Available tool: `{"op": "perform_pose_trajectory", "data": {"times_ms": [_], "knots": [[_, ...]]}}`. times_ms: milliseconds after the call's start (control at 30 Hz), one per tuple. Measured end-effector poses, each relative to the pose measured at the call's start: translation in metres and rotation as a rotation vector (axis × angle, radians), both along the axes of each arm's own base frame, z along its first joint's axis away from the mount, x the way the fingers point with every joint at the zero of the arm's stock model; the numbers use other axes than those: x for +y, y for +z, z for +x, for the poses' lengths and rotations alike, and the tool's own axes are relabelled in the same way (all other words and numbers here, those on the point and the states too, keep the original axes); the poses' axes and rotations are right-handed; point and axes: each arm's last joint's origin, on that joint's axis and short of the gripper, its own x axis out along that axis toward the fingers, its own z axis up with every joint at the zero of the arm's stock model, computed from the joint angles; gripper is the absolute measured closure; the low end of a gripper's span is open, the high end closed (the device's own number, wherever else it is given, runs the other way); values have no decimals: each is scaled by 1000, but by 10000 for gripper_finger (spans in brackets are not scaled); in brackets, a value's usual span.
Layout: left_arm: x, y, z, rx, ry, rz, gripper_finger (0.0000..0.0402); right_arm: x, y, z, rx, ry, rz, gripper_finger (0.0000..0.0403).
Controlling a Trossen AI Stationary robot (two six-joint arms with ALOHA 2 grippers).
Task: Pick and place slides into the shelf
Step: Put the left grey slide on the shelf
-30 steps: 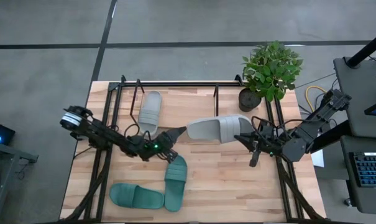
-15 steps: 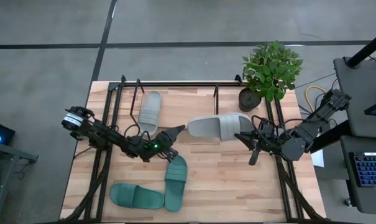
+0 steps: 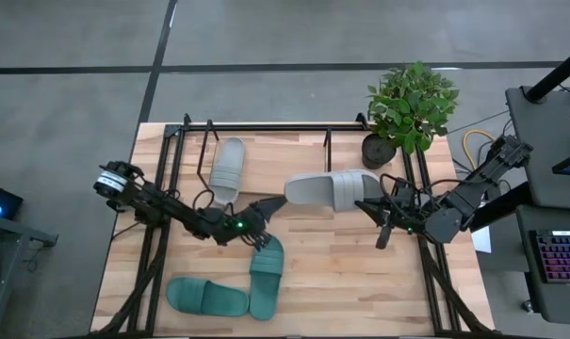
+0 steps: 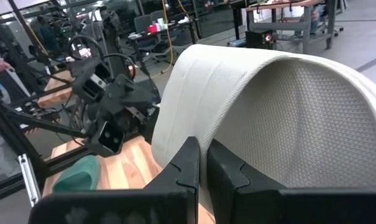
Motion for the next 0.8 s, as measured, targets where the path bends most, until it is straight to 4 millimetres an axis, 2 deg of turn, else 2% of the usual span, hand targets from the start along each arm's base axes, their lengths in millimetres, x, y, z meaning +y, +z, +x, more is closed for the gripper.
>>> {"op": "perform_pose_trajectory", "data": {"times_ms": [200,333,800], "knots": [[-1,8,3,-28,-11,11,187,1,-2,3,1,-3,7,394],[0,7,10,52,8,34,187,3,-4,6,5,-5,13,394],[13,5,15,60,90,20,187,2,2,5,-2,27,18,394]]}}
